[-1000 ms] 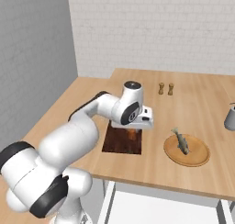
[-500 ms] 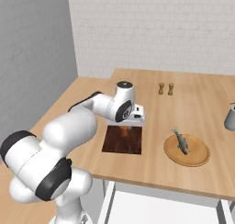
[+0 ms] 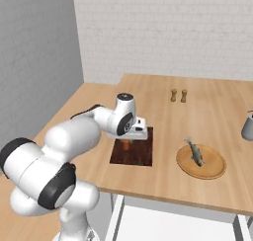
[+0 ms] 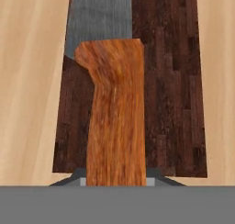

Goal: Pick up the knife from the drawer and place it on the cutting board. Then place the meat from the plate to the cutting board.

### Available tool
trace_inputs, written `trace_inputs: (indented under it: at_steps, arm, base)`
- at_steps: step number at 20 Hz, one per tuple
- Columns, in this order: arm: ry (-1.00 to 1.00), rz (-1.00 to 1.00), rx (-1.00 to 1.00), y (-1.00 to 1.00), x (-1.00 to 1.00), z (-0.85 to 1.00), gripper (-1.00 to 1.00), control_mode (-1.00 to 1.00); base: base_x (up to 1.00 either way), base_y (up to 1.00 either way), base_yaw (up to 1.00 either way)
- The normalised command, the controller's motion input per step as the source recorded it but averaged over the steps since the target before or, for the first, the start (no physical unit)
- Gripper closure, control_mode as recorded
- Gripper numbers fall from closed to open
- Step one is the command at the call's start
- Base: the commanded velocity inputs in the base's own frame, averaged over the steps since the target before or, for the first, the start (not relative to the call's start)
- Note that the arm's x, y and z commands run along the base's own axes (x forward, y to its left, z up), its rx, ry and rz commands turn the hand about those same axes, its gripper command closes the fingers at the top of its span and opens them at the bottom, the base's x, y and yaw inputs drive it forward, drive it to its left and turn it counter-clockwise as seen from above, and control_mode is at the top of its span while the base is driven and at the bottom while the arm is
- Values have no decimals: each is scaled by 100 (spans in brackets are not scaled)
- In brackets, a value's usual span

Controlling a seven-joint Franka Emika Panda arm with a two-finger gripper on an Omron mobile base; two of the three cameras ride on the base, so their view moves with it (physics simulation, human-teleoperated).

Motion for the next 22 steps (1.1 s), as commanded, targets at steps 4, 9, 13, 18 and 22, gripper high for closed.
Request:
trace_inputs:
  at_steps: [4,9,13,18,22]
  arm:
    - [0,3,0,17,1,-36,100,-100]
    - [0,2,0,0,4,-45,100,-100]
    - [0,2,0,7,3,-41,100,-100]
    - [-1,2,0,7,8,-32,100,-100]
    - [-5,1,0,6,40,-2,100,-100]
  base:
    - [0,0,0]
    - [0,0,0]
    - [0,0,0]
    - [0,0,0]
    - [0,0,0]
